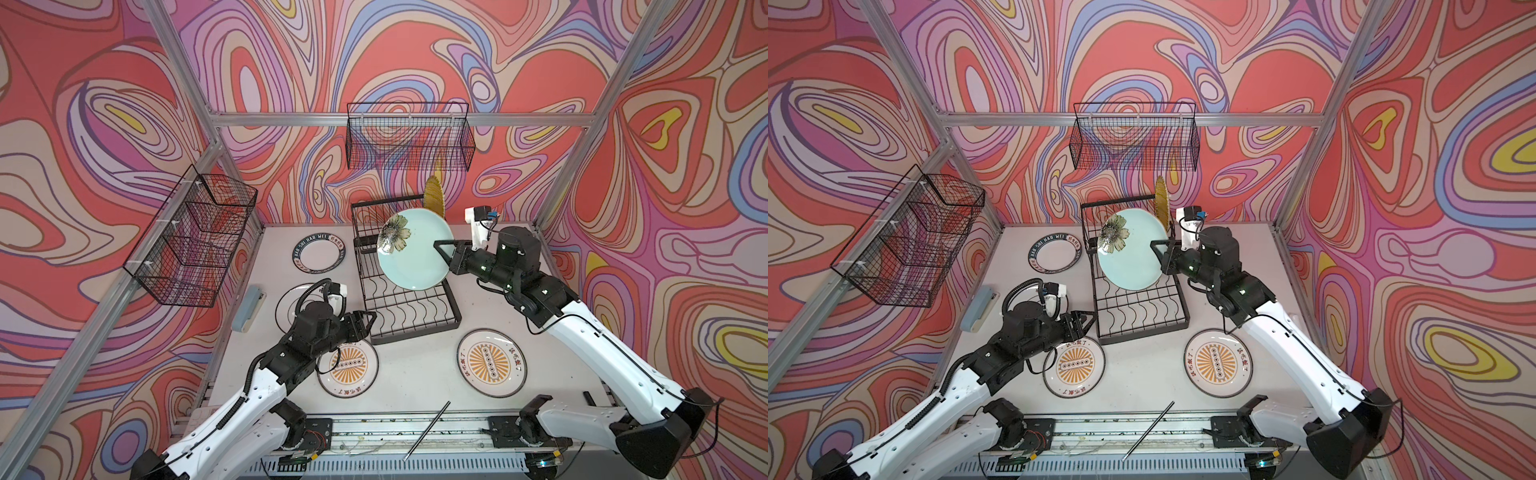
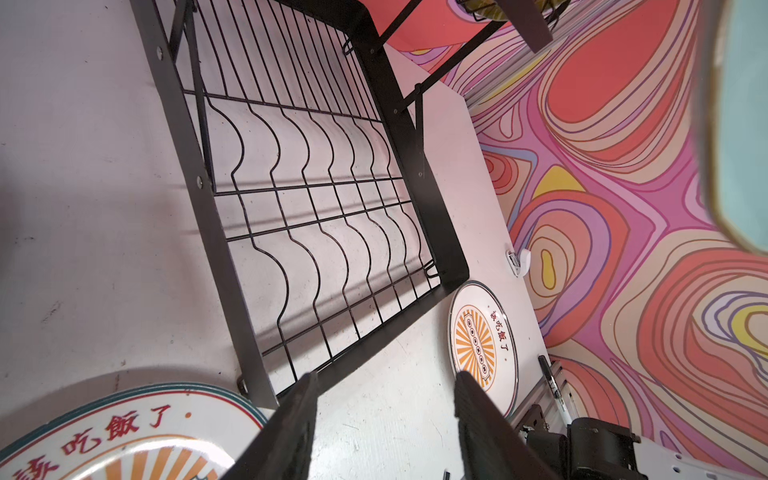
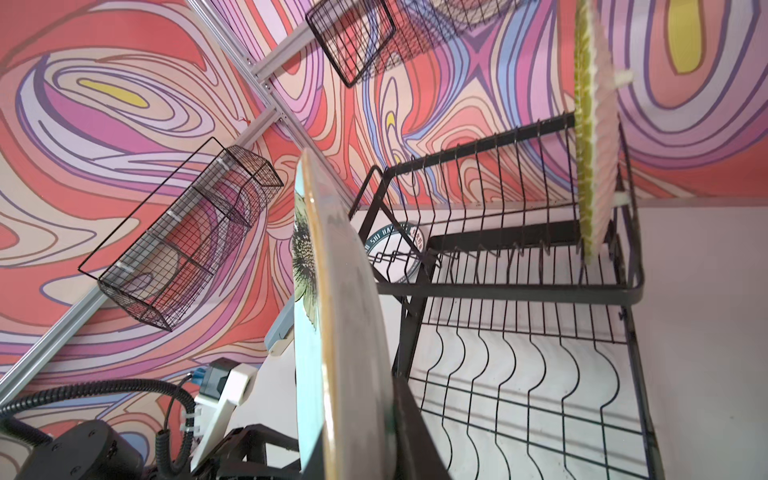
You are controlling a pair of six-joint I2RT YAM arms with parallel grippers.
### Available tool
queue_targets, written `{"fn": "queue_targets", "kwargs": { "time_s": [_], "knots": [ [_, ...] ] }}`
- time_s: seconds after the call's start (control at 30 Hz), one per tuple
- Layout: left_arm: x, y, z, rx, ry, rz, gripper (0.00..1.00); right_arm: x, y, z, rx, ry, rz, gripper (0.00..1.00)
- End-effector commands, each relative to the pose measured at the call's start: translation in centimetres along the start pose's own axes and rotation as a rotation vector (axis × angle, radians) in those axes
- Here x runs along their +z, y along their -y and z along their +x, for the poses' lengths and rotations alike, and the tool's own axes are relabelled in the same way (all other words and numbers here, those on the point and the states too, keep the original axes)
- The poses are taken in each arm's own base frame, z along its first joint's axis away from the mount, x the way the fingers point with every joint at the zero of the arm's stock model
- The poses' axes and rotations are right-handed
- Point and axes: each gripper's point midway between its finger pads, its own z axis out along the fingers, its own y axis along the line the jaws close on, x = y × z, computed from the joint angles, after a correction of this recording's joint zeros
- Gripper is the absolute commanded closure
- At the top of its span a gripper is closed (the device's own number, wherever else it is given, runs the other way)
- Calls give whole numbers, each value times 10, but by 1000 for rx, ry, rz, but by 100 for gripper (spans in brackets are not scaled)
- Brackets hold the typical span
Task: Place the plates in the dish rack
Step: 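Lift the flower plate with the right gripper toward the woven plate, then lower the flower plate into the far rack slots beside the woven plate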
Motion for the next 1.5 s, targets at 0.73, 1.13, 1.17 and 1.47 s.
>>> {"fn": "queue_targets", "kwargs": {
  "time_s": [0.73, 1.13, 1.17, 1.47],
  "knots": [
    [-6, 7, -9, 42, 16, -11, 44, 13, -16, -135, -263, 309, 178, 100],
    [-7, 7, -12, 48, 21, -22, 44, 42, 4, -152, -379, 296, 318, 100],
    [-6, 6, -12, 47, 20, -24, 44, 44, 6, -153, -385, 295, 329, 100],
    [-5, 7, -12, 45, 15, -26, 44, 52, 20, -153, -416, 289, 404, 100]
  ]
}}
